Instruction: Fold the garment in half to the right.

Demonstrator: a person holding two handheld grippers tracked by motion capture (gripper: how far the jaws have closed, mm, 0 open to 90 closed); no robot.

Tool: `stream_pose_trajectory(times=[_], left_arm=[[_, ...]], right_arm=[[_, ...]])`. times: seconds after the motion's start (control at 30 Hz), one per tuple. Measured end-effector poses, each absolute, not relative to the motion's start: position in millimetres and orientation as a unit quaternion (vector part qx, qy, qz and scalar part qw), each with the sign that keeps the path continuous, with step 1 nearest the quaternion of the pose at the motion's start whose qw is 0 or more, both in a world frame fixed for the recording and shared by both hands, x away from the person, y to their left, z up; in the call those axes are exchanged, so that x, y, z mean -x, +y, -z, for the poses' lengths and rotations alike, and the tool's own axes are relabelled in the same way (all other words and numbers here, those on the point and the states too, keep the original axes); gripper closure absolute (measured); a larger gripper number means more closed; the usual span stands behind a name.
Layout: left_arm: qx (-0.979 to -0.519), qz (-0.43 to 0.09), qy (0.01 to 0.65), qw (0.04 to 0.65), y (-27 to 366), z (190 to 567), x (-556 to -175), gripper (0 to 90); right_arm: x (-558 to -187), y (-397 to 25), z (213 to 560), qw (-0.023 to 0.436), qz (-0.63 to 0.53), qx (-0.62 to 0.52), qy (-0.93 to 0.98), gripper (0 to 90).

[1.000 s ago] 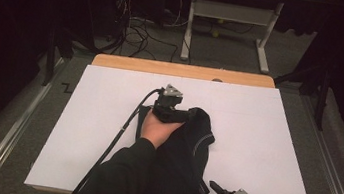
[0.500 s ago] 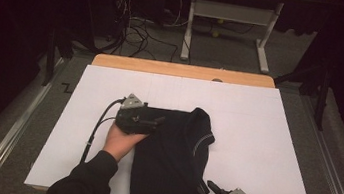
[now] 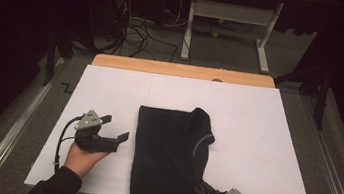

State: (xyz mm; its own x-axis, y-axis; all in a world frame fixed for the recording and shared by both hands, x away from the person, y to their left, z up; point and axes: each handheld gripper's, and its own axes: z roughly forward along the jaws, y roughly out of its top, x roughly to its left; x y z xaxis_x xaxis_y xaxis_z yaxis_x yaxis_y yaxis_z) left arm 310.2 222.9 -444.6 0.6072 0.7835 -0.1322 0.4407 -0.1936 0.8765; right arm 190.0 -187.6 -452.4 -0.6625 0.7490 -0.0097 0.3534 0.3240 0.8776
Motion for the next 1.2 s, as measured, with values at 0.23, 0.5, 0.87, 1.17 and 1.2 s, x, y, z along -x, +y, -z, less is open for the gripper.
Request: stream_pose_trajectory(times=[0.23, 0.5, 0.87, 1.17, 1.2], left_arm=[[-0.737, -0.18, 0.417, 0.5, 246.1, 452.4, -292.4, 0.0], [-0.724, -0.171, 0.428, 0.513, 260.1, 465.4, -290.2, 0.0], [-0.73, -0.163, 0.422, 0.512, 260.7, 469.1, -289.9, 0.0], [-0.726, -0.16, 0.427, 0.514, 265.3, 468.1, -288.4, 0.0], [-0.726, -0.16, 0.428, 0.514, 266.0, 468.4, -288.4, 0.0]], right_arm=[[-192.2, -178.5, 452.4, 0.212, -0.459, -0.343, 0.792, 74.6], [-217.6, -161.9, 440.1, 0.209, -0.445, -0.333, 0.804, 90.0], [-281.3, -99.4, 415.6, 0.229, -0.403, -0.308, 0.831, 90.0], [-321.9, -84.4, 433.8, 0.234, -0.333, -0.337, 0.849, 90.0], [-323.7, -87.6, 436.6, 0.234, -0.329, -0.345, 0.847, 90.0]])
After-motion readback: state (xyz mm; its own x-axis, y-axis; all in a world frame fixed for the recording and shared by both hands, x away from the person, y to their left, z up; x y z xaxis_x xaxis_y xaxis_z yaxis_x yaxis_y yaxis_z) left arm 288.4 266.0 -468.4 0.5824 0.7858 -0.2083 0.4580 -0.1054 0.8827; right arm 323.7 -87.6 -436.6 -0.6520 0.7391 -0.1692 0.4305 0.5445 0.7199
